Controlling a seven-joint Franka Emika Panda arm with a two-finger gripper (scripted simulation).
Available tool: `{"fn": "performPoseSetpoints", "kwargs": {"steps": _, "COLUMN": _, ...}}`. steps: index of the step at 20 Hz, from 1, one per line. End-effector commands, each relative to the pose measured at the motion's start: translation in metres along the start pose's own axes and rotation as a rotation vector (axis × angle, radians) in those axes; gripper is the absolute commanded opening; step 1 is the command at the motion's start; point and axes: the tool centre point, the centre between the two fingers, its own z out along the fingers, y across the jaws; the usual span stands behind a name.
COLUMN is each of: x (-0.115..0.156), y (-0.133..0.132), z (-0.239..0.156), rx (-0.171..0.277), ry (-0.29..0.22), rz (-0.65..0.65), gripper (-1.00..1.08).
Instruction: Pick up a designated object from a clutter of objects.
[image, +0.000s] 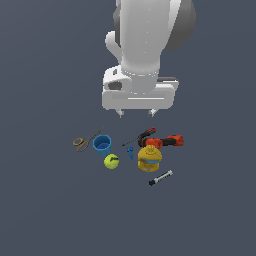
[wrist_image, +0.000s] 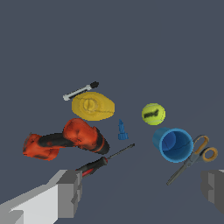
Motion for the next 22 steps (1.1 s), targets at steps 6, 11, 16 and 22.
{"fn": "performPoseSetpoints", "kwargs": {"steps": 6, "x": -0.002, "y": 0.001, "z": 0.004, "rx": 0.000, "ry": -0.006, "rz": 0.012, "gripper": 1.00}}
{"fn": "performPoseSetpoints", "kwargs": {"steps": 11, "x": -0.005, "y": 0.004, "z": 0.009, "rx": 0.000, "ry": -0.014, "rz": 0.025, "gripper": 1.00}}
{"fn": "performPoseSetpoints", "kwargs": {"steps": 16, "x": -0.005, "y": 0.003, "z": 0.008, "rx": 0.000, "ry": -0.014, "rz": 0.027, "gripper": 1.00}}
{"fn": "performPoseSetpoints", "kwargs": {"steps": 22, "x": -0.004, "y": 0.004, "z": 0.010, "rx": -0.001, "ry": -0.014, "rz": 0.012, "gripper": 1.00}}
